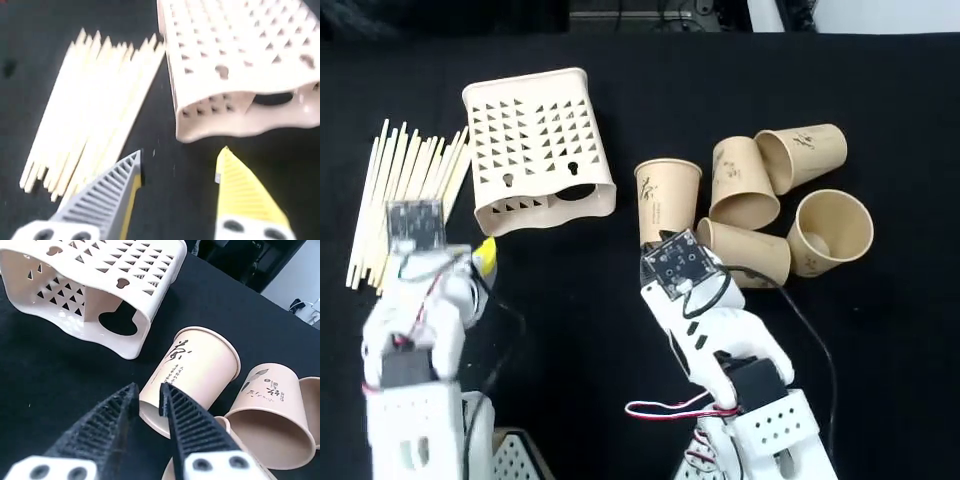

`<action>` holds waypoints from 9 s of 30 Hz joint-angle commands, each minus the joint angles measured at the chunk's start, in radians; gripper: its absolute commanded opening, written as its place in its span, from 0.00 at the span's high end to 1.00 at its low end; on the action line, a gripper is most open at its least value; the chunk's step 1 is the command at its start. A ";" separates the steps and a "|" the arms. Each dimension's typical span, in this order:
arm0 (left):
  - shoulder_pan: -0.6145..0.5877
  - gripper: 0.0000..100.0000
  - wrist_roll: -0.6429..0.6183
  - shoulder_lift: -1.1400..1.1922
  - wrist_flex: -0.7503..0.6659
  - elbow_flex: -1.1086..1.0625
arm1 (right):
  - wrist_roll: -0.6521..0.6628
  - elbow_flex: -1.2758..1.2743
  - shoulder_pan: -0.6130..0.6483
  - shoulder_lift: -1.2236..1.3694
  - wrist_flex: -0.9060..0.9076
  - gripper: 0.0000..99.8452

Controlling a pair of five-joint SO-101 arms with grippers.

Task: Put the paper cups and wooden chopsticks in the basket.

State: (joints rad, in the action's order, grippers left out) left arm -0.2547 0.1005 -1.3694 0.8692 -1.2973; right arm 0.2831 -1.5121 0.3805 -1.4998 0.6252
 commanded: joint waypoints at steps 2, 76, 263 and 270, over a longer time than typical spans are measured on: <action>0.015 0.75 0.012 0.450 -0.029 0.263 | -0.008 0.030 -0.014 -0.016 -0.018 0.91; 0.255 0.97 -0.327 0.641 0.532 1.066 | -0.011 0.116 -0.144 -0.016 0.029 0.91; -0.216 0.69 -0.121 -0.190 0.528 0.286 | 0.756 0.533 -0.483 1.176 -0.388 0.74; -0.216 0.69 -0.121 -0.190 0.528 0.286 | 0.697 0.598 -0.526 1.179 -0.382 0.98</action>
State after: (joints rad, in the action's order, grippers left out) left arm -0.4710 -0.0176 -1.5566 1.4170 -1.0150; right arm 1.0165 -0.9705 -0.1212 -0.3184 0.2555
